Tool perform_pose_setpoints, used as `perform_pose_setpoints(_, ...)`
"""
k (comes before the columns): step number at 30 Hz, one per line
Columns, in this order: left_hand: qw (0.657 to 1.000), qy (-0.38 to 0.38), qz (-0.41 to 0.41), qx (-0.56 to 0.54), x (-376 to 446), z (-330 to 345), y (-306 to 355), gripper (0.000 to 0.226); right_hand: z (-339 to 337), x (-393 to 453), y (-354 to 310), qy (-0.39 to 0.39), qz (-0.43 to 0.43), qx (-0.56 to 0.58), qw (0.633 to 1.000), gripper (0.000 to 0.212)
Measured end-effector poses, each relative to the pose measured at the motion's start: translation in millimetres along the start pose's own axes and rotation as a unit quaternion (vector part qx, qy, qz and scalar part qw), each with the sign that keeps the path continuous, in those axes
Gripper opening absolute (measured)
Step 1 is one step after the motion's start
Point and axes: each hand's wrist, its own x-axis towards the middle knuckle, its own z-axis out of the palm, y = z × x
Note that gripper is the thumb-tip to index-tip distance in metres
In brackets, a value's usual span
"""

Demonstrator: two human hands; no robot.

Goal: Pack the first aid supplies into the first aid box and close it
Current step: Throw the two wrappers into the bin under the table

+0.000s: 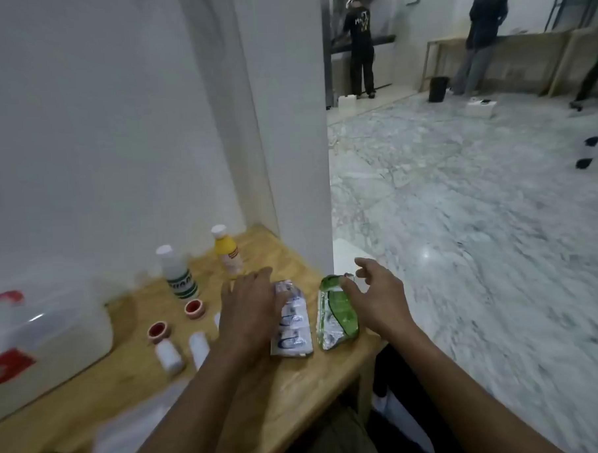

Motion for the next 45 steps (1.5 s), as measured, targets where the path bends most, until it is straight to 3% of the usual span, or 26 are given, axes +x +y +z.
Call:
perform_pose_setpoints(7,1.000,0.026,0.011,0.008,4,11,2,0.023,9,7,9,0.005,0.023,0.030,0.999,0.036)
perform_pose_setpoints(14,0.992,0.088,0.022,-0.082,-2,10,3,0.003,6,3,7,0.036,0.024,0.050,0.998,0.011)
perform_pose_setpoints(22,0.962,0.143,0.050,-0.228,-12,-6,16,0.008,-25,-10,-1,0.091,0.014,0.077,0.993,0.011)
perform_pose_setpoints(29,0.923,0.151,0.070,-0.347,-18,-14,74,0.017,-90,-21,4,0.180,0.002,0.076,0.981,0.008)
perform_pose_setpoints(37,0.899,0.117,0.107,-0.409,-31,11,166,0.013,-154,-32,49,0.298,0.037,0.076,0.951,0.007)
perform_pose_setpoints(45,0.928,0.018,0.080,-0.364,-52,110,204,0.015,-137,-48,137,0.292,0.112,0.078,0.947,0.006)
